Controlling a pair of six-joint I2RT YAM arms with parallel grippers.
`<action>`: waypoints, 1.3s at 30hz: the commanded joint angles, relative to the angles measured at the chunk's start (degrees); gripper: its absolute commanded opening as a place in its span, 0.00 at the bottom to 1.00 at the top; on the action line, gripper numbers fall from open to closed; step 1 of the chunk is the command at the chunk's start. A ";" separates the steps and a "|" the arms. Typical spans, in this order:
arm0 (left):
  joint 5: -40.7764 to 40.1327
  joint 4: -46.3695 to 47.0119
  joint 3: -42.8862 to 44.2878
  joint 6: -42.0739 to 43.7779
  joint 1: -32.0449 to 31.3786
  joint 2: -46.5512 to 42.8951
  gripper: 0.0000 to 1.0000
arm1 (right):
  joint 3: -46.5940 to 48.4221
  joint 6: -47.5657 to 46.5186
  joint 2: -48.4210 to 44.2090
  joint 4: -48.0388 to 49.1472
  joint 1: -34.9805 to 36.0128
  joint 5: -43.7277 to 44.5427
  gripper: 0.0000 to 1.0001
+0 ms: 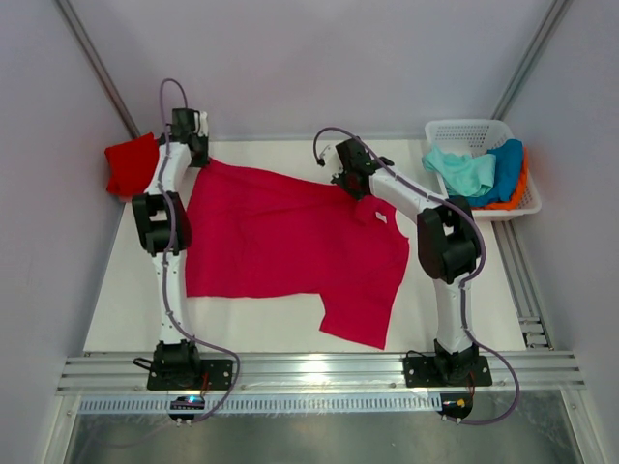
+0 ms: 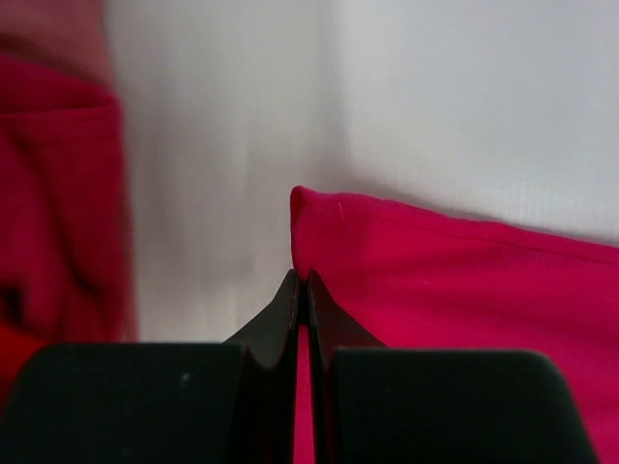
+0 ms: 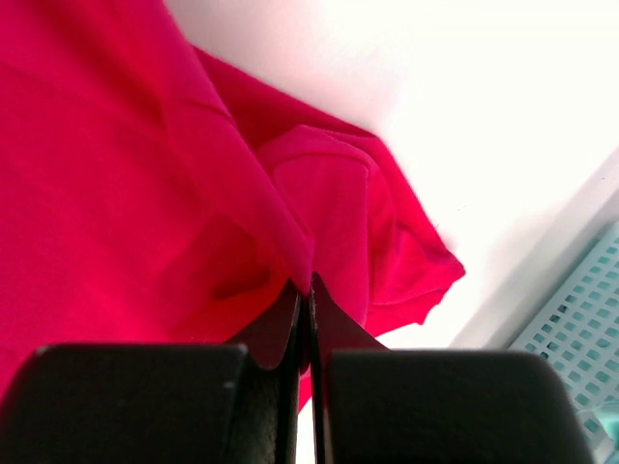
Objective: Fold and stack the t-shirts
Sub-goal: Fold the tshirt
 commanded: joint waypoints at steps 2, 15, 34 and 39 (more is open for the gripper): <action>-2.63 0.62 3.06 -4.72 5.00 -11.79 0.00 | 4.79 2.83 -0.58 1.58 -0.69 1.79 0.03; 8.27 -2.37 -4.94 -6.41 10.55 -19.63 0.03 | 5.05 0.73 -3.66 0.70 -0.86 -0.15 0.03; 8.10 -2.64 -3.01 -4.66 10.55 -17.43 0.00 | 8.48 -0.15 -3.66 3.43 -3.94 4.51 0.03; 10.73 -2.37 -3.27 -5.88 10.55 -17.34 0.00 | 13.31 -1.56 -2.08 3.78 -5.34 7.23 0.03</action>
